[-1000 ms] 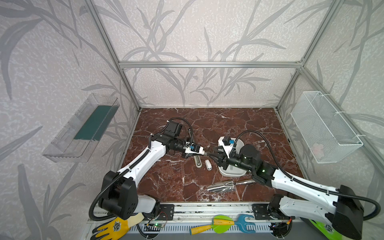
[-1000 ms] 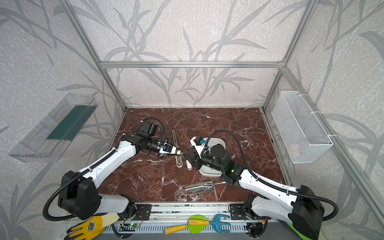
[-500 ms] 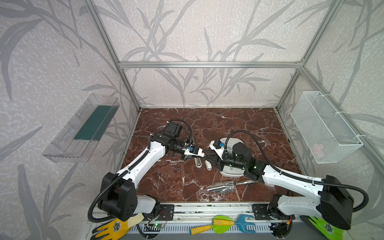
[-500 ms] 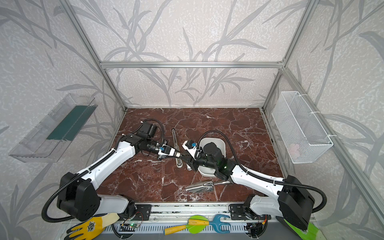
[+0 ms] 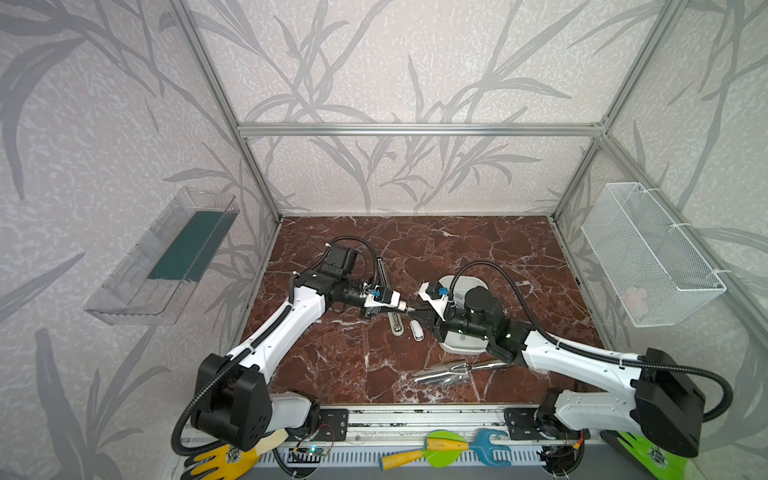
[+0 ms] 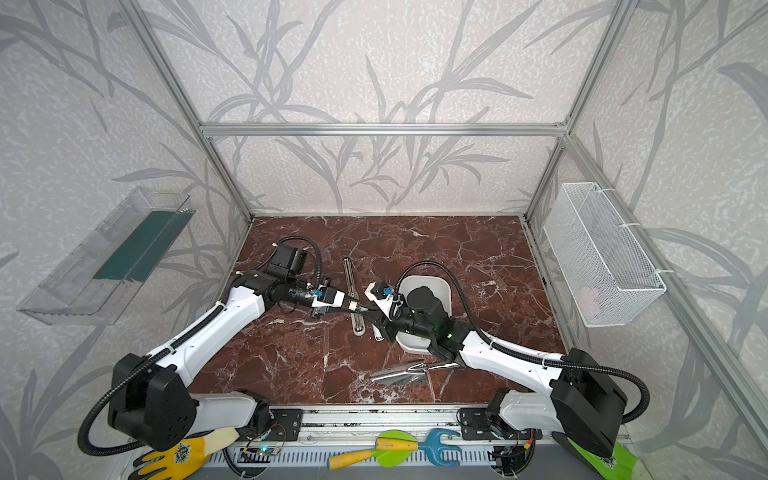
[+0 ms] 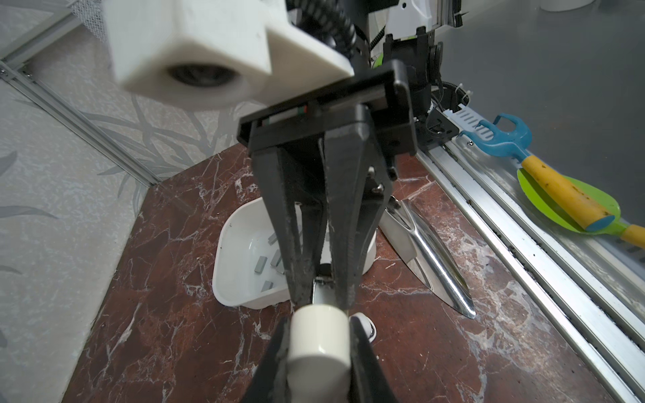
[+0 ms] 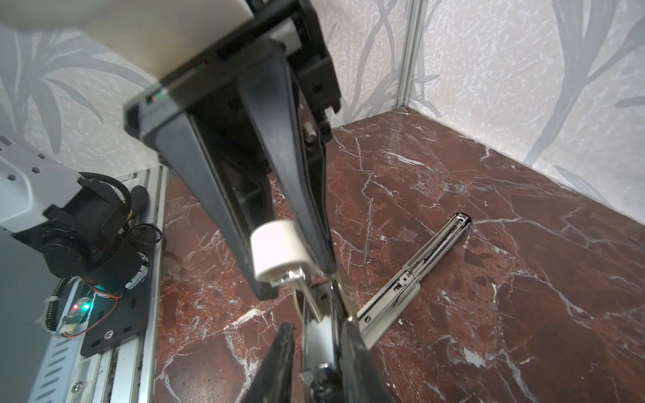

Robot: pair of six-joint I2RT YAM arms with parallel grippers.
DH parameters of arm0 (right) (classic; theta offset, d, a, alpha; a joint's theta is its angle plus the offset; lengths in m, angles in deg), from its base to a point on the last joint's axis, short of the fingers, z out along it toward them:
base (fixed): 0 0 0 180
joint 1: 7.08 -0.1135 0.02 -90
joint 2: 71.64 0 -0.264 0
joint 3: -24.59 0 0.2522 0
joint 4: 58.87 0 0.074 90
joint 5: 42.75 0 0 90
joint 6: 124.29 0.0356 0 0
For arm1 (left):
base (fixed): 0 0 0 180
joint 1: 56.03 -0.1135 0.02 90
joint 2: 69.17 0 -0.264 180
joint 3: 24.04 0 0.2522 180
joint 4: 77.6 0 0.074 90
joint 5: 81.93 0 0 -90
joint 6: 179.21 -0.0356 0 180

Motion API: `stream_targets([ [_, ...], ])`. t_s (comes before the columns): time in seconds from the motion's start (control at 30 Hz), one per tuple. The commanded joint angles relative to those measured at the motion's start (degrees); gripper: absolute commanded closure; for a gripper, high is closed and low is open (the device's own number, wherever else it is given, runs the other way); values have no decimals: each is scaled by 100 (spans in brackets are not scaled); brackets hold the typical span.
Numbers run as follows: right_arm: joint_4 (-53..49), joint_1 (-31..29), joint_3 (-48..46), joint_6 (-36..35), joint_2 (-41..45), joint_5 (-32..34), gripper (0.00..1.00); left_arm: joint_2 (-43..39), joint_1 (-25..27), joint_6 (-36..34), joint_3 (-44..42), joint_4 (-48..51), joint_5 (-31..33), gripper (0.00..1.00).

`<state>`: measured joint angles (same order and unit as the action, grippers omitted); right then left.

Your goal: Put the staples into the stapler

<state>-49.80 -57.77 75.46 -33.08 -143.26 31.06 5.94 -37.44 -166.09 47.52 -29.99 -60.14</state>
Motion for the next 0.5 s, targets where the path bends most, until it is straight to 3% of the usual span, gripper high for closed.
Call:
stream_targets([
  [0.0,-93,-72,-191,96,-135,-168,74,-277,-57,384,-88,-827,-660,100],
  [0.23,20,-87,-180,218,-424,-229,68,-339,-110,665,-151,-1145,-940,100],
  [0.47,528,-124,-332,418,-414,-212,62,-374,-162,1555,-445,-2156,-1155,100],
])
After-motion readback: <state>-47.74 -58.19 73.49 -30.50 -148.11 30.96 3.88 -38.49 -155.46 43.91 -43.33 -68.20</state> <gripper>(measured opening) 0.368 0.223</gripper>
